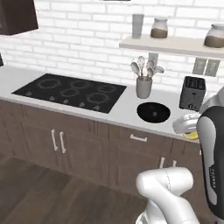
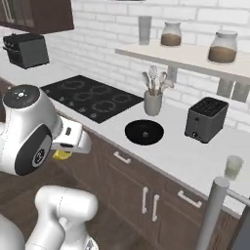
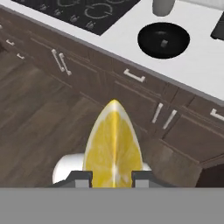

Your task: Grab a lemon wedge from the fridge and one ice cube from the ice bowl, and put them in the glass of lemonade.

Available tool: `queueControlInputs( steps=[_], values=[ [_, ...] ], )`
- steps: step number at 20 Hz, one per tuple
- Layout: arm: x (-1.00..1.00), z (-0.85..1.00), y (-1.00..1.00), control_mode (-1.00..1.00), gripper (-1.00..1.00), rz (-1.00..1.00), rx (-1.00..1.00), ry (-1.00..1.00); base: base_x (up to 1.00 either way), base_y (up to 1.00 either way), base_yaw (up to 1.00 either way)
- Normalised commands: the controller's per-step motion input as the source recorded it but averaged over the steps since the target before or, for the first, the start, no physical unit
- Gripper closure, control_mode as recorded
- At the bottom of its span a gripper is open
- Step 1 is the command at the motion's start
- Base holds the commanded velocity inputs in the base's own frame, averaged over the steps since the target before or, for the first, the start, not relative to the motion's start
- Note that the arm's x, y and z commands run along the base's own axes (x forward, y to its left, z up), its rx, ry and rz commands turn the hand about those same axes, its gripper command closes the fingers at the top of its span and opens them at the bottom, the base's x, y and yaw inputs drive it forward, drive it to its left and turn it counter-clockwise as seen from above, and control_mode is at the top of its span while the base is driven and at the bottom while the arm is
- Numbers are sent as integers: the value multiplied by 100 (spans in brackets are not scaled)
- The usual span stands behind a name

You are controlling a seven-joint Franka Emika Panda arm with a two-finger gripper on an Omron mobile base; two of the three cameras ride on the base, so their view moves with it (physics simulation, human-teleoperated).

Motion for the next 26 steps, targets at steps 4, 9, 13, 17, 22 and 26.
queueControlInputs(
  steps=[4,9,13,17,22,26],
  values=[
    [0,0,0,100,100,0,0,0,41,0,-76],
    [0,0,0,100,100,0,0,0,57,0,-68],
    [0,0,0,100,100,0,0,0,81,-4,-50],
    [0,0,0,100,100,0,0,0,68,24,-48],
    [0,0,0,100,100,0,0,0,14,9,-35],
    [0,0,0,100,100,0,0,0,6,22,-40]
  ],
)
